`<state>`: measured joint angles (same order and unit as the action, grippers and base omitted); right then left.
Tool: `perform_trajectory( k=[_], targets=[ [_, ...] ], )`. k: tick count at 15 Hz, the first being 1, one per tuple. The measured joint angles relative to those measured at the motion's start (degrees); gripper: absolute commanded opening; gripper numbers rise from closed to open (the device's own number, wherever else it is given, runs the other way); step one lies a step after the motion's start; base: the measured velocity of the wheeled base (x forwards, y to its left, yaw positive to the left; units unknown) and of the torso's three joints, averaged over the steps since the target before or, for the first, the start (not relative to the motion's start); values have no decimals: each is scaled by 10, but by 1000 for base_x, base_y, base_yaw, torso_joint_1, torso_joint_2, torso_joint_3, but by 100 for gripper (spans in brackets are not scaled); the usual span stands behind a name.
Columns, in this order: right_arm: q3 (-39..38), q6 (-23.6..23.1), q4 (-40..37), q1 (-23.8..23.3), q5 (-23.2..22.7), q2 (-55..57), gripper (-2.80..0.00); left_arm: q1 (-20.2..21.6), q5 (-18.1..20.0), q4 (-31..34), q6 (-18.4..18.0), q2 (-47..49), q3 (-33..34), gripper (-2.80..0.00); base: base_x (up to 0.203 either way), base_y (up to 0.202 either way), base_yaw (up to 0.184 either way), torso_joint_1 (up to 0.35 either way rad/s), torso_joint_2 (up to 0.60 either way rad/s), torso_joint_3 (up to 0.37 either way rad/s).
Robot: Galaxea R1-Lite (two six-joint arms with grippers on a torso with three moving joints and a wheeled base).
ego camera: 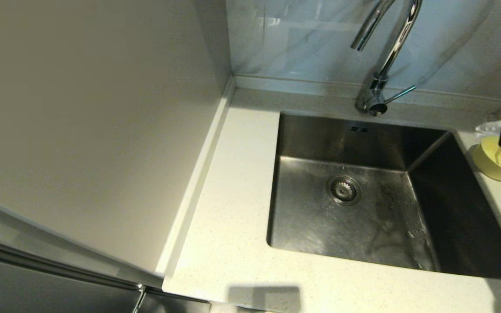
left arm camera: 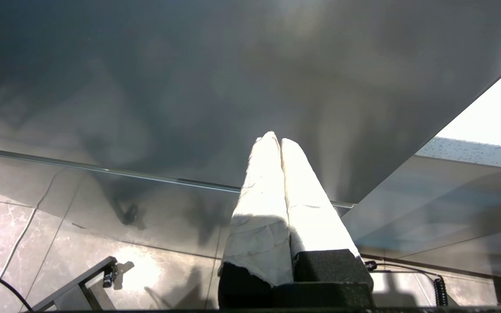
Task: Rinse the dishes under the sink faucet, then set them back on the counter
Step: Put the chopsticks into the sink
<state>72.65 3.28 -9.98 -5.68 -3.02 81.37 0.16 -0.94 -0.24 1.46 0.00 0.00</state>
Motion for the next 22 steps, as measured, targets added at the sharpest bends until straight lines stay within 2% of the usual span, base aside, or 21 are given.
perform_trajectory(
  k=[3, 7, 9, 12, 13, 16, 19, 22],
  targets=[
    [125, -2, -26, -67, -15, 105, -280, 0, 0, 0, 0, 0, 0, -280, 0, 0, 0, 0, 0, 0],
    [265, -2, -162, -166, -51, 181, -280, 0, 0, 0, 0, 0, 0, -280, 0, 0, 0, 0, 0, 0],
    [307, -2, -188, -207, -64, 210, -280, 0, 0, 0, 0, 0, 0, -280, 0, 0, 0, 0, 0, 0],
    [341, -2, -191, -238, -66, 242, -280, 0, 0, 0, 0, 0, 0, -280, 0, 0, 0, 0, 0, 0],
    [347, -2, -194, -246, -66, 250, 0, 0, 0, 0, 0, 0, 0, -280, 0, 0, 0, 0, 0, 0],
    [367, 1, -201, -256, -73, 268, 0, 0, 0, 0, 0, 0, 0, -280, 0, 0, 0, 0, 0, 0],
    [399, 5, -248, -258, -77, 275, 0, 0, 0, 0, 0, 0, 0, -280, 0, 0, 0, 0, 0, 0],
    [403, 4, -250, -258, -78, 280, 0, 0, 0, 0, 0, 0, 0, -280, 0, 0, 0, 0, 0, 0]
  ],
)
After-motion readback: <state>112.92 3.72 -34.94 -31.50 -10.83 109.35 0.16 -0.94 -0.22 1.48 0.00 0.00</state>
